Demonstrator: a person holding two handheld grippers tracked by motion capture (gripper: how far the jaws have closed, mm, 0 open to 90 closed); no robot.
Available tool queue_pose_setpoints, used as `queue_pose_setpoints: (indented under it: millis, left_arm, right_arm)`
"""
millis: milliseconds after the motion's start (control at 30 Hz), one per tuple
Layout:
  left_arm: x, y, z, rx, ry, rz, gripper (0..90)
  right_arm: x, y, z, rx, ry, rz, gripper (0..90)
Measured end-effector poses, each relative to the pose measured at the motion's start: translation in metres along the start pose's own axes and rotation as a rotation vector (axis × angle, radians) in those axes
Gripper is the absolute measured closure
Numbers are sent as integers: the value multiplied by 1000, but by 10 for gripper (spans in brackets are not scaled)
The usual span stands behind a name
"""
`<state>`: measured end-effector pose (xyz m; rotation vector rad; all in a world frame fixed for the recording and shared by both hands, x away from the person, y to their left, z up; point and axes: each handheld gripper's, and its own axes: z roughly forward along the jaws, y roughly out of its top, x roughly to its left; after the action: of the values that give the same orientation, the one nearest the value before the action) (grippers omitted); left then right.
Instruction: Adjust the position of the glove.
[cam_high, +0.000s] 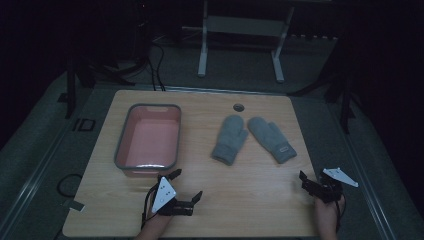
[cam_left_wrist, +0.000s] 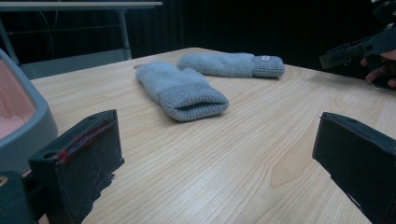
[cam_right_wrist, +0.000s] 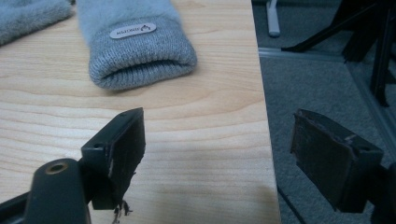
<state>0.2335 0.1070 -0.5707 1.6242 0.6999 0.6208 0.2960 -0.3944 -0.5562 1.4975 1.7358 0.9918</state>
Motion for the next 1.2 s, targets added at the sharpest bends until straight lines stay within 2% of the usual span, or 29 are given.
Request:
queue_pose_setpoints:
  millis: [100, 167, 267, 367, 500, 667, 833, 900, 1200]
  left_arm:
    - [0, 0, 0, -4, 8, -6, 17]
    - [0, 0, -1, -6, 8, -8, 17]
    - [0, 0, 0, -7, 4, -7, 17]
    - [0, 0, 0, -7, 5, -10, 17]
    - [1, 0, 0, -6, 5, -15, 17]
    - [1, 0, -1, -6, 5, -19, 17]
    - [1, 0, 0, -4, 12, -25, 17]
    - [1, 0, 0, -4, 12, -24, 17]
    - [2, 0, 0, -2, 7, -32, 17]
  right_arm:
    - [-1, 2, 2, 17, 2, 5, 166]
    - [-1, 10, 3, 38, 36, 4, 163]
    - [2, 22, 2, 36, 61, -20, 163]
    - [4, 33, 4, 41, 89, -21, 164]
    - [10, 48, 7, 39, 101, -31, 164]
    - [26, 68, 12, 44, 155, -69, 164]
    - [50, 86, 22, 61, 212, -142, 164]
    - [60, 94, 27, 56, 233, -156, 164]
    - [99, 124, 49, 54, 276, -239, 155]
